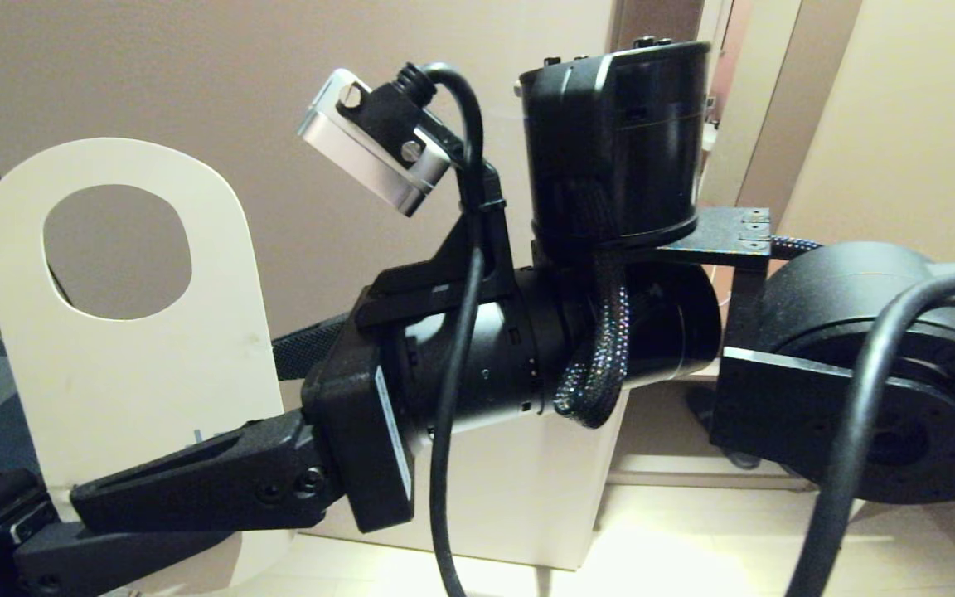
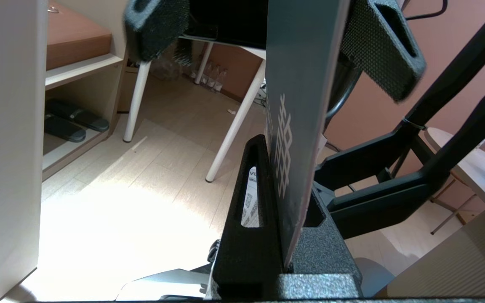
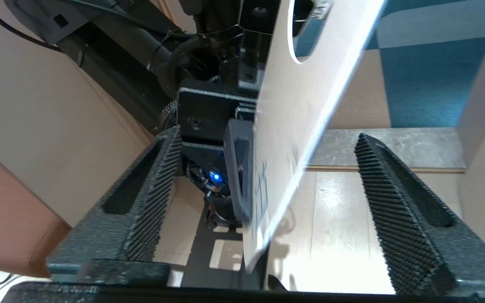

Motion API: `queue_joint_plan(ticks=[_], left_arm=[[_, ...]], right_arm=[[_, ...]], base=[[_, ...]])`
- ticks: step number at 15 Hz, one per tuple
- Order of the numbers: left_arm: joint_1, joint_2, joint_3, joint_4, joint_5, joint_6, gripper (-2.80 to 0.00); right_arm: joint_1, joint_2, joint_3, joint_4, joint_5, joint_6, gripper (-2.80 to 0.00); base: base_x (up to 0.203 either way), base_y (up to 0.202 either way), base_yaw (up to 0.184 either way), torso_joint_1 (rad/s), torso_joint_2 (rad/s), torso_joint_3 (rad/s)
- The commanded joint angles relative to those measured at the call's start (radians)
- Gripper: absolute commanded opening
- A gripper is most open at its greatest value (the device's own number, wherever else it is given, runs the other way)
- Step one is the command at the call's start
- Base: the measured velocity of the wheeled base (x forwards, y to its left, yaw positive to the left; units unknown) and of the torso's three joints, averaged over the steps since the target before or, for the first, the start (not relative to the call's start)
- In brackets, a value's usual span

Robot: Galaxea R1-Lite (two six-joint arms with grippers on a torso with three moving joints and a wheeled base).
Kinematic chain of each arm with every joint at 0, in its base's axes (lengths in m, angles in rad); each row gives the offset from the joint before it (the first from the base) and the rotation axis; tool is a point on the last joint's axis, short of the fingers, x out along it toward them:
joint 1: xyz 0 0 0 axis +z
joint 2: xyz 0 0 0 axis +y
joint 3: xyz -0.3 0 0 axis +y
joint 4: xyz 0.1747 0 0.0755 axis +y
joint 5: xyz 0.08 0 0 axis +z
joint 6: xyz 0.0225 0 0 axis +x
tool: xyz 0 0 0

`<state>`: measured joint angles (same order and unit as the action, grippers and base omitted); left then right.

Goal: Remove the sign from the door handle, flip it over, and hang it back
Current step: Hand it to the other hand, then hang the sign back with the other side facing out

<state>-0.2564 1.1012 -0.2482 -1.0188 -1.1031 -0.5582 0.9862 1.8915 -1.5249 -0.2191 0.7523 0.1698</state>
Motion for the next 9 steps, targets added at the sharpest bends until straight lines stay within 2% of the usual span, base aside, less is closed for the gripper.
queue_joint_plan(ticks=[1,6,9], left_arm=[[0.000,-0.012,0.006,-0.006,-0.006,-0.003,-2.80],[0.005,-0.027,0.009,-0.005,-0.003,-0.006,-2.80],[0.006,-0.050,0.028,-0.003,-0.001,-0.009,-2.80]], right_arm=[[-0.017,-0.049,0.032,-0.002,0.004,0.001,0.00],[-0.134,-0.146,0.118,-0.002,0.004,-0.002,0.00],[-0.263,-0.244,0.229,-0.003,0.005,-0.007,0.00]], base=[[0.000,0.000,0.000,0.000,0.00,0.000],[0.000,0.000,0.000,0.000,0.00,0.000],[0.000,0.000,0.000,0.000,0.00,0.000]])
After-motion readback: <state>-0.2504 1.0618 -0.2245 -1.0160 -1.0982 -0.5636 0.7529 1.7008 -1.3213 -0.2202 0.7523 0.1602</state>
